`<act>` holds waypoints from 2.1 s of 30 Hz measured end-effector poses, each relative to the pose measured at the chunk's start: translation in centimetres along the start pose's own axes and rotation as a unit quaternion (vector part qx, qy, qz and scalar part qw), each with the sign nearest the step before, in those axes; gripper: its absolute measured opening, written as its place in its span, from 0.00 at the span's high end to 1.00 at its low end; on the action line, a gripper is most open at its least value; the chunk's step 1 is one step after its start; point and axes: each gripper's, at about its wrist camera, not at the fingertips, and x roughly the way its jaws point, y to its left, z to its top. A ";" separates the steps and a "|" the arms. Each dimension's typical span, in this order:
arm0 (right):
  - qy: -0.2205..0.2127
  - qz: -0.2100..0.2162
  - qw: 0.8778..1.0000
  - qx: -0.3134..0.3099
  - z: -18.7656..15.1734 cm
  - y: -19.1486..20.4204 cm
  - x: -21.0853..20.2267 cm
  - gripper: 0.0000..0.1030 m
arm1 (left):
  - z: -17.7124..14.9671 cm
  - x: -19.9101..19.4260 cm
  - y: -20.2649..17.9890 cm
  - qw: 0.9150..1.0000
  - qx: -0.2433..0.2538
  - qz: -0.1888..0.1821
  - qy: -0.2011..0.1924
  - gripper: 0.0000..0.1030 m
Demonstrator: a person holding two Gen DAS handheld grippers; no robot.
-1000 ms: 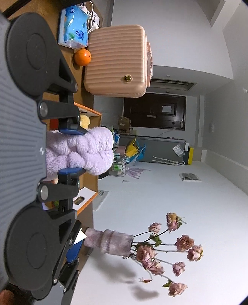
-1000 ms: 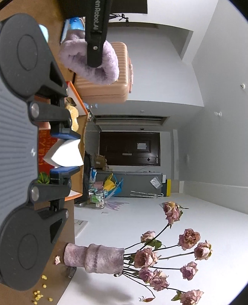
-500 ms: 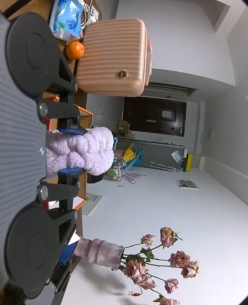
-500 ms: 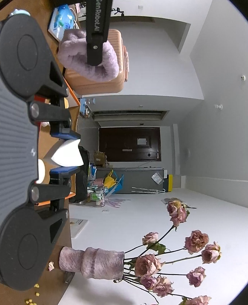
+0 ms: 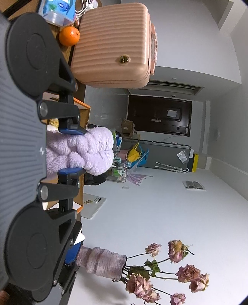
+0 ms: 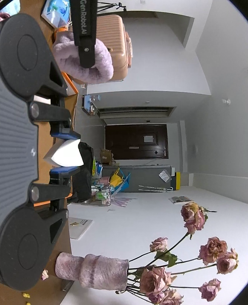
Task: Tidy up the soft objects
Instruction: 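Carry the lilac towel in the left tool and wedge sponge in the right tool over the box, then open both tools to drop the lilac towel and wedge sponge into the box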
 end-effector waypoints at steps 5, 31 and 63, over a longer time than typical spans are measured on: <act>0.016 -0.009 1.000 -0.001 0.5 -0.5 2.5 0.73 | 0.4 2.6 -0.1 1.000 0.006 -0.002 0.006 0.68; 0.120 -0.021 0.992 -0.030 -1.5 -0.2 10.7 0.64 | -0.5 10.8 0.8 0.996 0.016 -0.007 0.085 0.62; 0.111 -0.054 0.992 -0.018 -0.6 -1.3 8.7 0.00 | 0.7 7.2 1.8 0.995 -0.012 0.072 0.062 0.00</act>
